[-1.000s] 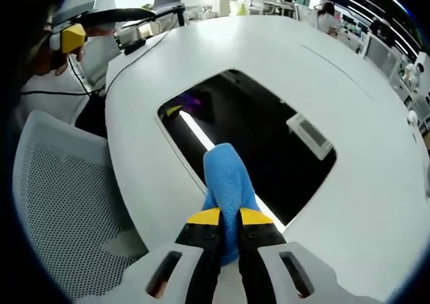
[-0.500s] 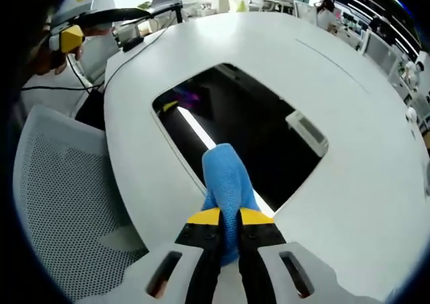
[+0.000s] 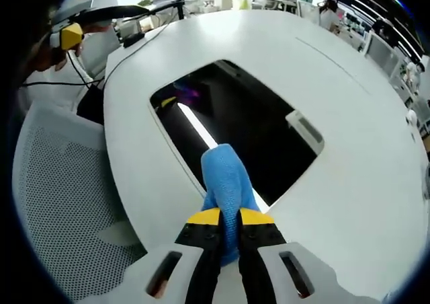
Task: Wipe the mirror surface with the cleaning cloth until all visible marks leave the cleaned area.
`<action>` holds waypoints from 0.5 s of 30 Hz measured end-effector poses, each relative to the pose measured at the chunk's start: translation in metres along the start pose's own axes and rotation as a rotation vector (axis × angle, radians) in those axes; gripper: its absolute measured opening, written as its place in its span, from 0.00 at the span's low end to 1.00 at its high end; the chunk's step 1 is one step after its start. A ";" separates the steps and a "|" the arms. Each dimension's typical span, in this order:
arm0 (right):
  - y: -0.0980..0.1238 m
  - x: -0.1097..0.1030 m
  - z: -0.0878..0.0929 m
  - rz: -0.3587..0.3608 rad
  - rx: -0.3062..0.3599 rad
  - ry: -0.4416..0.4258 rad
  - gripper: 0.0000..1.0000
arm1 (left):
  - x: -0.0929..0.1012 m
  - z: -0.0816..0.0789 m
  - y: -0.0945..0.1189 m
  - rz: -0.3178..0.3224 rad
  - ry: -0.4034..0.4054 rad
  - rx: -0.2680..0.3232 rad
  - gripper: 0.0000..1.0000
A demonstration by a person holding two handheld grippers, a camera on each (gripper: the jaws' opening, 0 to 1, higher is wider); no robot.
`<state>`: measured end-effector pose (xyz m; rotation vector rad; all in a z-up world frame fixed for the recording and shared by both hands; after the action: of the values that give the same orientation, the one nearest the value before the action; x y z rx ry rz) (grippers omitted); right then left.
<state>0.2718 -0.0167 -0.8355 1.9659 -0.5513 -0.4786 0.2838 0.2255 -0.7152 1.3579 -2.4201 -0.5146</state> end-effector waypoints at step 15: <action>0.000 0.008 -0.004 0.011 0.007 -0.003 0.03 | 0.000 -0.001 -0.002 0.003 0.007 -0.001 1.00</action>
<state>0.2807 -0.0188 -0.8345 1.9679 -0.5660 -0.4728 0.2855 0.2241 -0.7157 1.3528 -2.4161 -0.5096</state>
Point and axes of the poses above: the point that each gripper's makers call its tool centre point, and the gripper's own axes: y roughly backward along the fingers, x roughly to its right, z roughly out of its underside, the point moved 2 cm from there along y, roughly backward along the fingers, and after that the axes turned 7 degrees about -z, right-handed, at the moved point
